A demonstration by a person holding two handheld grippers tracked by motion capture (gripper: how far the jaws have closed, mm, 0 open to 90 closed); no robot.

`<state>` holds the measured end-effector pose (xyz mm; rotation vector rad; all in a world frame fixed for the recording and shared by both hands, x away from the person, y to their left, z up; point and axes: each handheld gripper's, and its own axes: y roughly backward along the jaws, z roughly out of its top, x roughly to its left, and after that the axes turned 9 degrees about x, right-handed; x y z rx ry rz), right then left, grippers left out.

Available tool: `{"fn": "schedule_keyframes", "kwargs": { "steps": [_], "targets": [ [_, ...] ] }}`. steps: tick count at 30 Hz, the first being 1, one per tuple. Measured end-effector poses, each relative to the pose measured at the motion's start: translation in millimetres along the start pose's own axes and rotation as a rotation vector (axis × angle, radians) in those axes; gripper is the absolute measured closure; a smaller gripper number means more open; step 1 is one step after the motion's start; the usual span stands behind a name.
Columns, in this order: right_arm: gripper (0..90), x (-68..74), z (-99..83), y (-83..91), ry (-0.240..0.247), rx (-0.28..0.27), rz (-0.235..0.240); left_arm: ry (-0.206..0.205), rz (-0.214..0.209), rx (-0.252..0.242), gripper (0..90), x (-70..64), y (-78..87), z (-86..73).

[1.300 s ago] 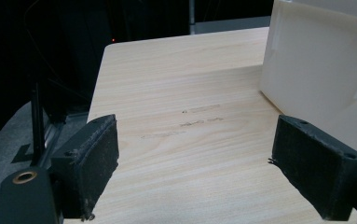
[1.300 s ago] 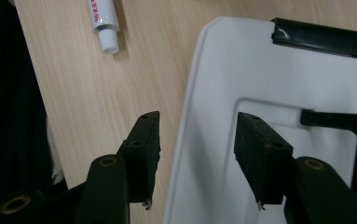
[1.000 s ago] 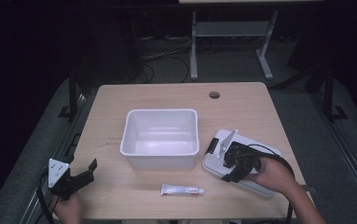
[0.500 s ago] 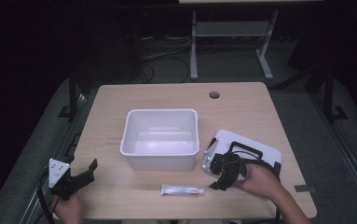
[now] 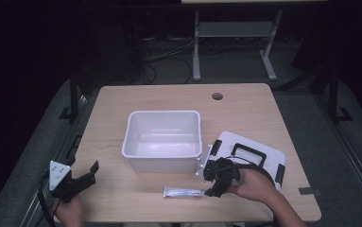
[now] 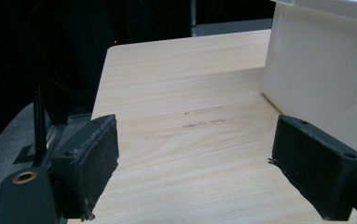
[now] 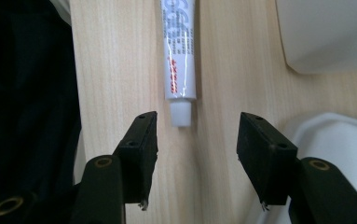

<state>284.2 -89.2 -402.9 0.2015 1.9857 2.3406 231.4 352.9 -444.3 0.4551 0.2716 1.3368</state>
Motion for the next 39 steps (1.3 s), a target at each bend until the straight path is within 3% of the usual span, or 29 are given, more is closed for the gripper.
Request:
{"fn": "schedule_keyframes", "kwargs": {
  "steps": [39],
  "targets": [
    [48.7, 9.5, 47.4, -25.4, 0.107, 0.058, 0.037, 0.003, -0.002, -0.004, 13.8, -0.5, 1.4, -0.9]
  ]
}}
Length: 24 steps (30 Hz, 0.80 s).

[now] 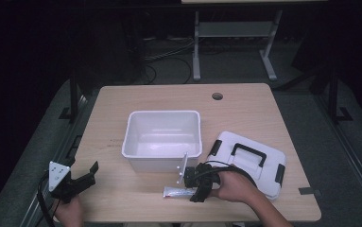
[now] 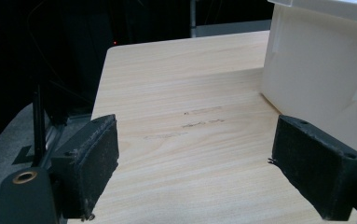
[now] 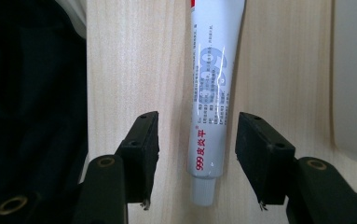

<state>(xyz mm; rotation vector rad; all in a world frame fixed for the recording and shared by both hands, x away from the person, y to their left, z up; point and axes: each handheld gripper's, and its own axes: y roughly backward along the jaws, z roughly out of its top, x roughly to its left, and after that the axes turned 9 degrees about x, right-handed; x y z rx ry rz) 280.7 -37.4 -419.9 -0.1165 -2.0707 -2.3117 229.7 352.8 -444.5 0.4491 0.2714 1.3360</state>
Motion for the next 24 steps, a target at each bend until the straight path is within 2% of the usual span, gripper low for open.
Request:
{"fn": "schedule_keyframes", "kwargs": {
  "steps": [24],
  "targets": [
    [58.7, -2.4, 15.6, -13.1, 0.011, 0.049, -0.014, 0.000, 0.004, 0.001, 13.8, 0.6, 0.4, -0.5]
  ]
}}
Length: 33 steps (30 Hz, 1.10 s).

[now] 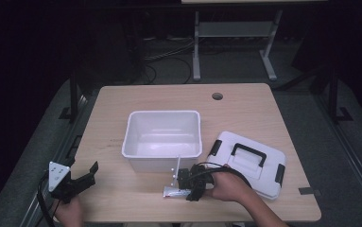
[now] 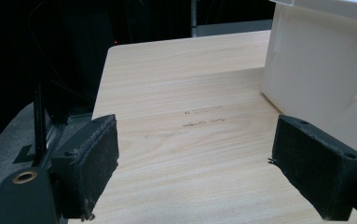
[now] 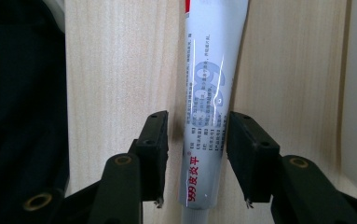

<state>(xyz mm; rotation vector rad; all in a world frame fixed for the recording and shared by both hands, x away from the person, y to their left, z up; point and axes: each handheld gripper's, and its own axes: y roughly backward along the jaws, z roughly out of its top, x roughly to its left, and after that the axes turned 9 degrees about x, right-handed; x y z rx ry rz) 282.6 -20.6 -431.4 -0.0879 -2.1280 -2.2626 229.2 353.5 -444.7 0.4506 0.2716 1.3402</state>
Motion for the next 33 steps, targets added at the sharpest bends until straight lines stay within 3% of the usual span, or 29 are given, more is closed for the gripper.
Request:
{"fn": "schedule_keyframes", "kwargs": {
  "steps": [17, 33],
  "targets": [
    [67.7, -1.1, 6.0, -4.6, 0.020, 0.013, -0.010, 0.004, -0.002, 0.000, 13.8, 0.0, -0.3, 0.0],
    [67.9, -0.3, 6.5, -4.6, 0.021, 0.022, -0.014, 0.008, -0.006, -0.001, 13.8, 0.7, -0.3, -0.2]
  ]
}}
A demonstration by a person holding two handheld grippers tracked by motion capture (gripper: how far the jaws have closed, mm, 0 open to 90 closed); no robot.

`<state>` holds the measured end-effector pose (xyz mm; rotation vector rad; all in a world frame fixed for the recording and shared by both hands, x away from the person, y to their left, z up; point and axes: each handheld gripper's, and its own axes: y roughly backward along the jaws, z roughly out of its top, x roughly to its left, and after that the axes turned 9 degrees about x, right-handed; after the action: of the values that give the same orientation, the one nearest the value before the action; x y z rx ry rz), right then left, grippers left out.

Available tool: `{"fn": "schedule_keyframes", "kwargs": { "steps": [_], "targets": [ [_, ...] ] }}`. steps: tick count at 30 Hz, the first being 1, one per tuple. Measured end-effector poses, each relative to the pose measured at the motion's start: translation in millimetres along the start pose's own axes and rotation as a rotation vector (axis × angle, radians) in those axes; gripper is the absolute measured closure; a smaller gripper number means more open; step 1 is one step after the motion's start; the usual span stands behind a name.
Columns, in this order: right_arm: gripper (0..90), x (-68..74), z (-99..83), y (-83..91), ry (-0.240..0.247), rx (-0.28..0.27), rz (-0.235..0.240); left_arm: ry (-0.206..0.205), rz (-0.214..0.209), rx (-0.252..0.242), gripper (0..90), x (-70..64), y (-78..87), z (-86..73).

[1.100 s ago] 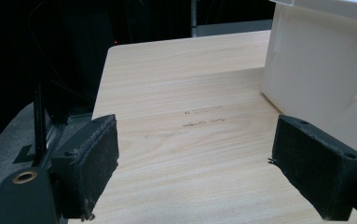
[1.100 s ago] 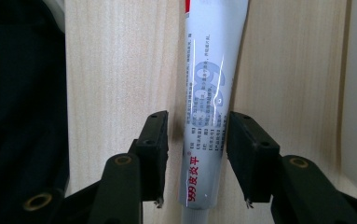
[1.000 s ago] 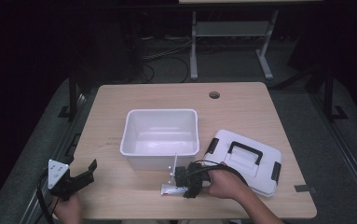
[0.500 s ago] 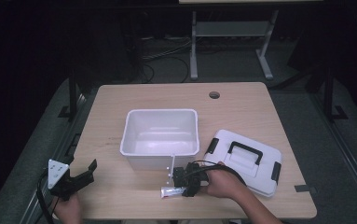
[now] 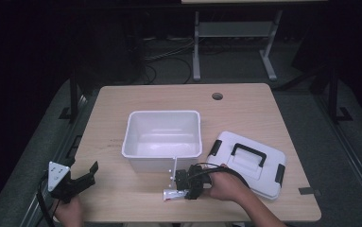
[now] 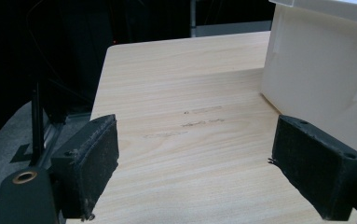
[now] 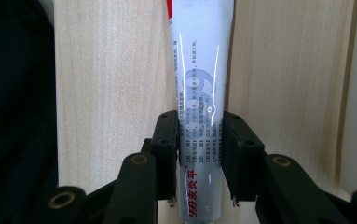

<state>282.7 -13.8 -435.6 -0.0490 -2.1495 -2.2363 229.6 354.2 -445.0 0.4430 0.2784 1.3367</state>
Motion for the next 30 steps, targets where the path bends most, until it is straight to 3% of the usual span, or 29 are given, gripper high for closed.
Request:
{"fn": "schedule_keyframes", "kwargs": {
  "steps": [17, 30],
  "targets": [
    [70.1, 2.2, 3.3, 7.3, 0.026, 0.005, 0.000, 0.004, 0.002, 0.000, 13.8, 0.6, 0.0, -0.2],
    [70.2, 3.2, 10.7, 47.7, 0.039, -0.037, -0.006, 0.001, 0.004, 0.000, 13.8, 0.6, 0.4, -0.2]
  ]
}}
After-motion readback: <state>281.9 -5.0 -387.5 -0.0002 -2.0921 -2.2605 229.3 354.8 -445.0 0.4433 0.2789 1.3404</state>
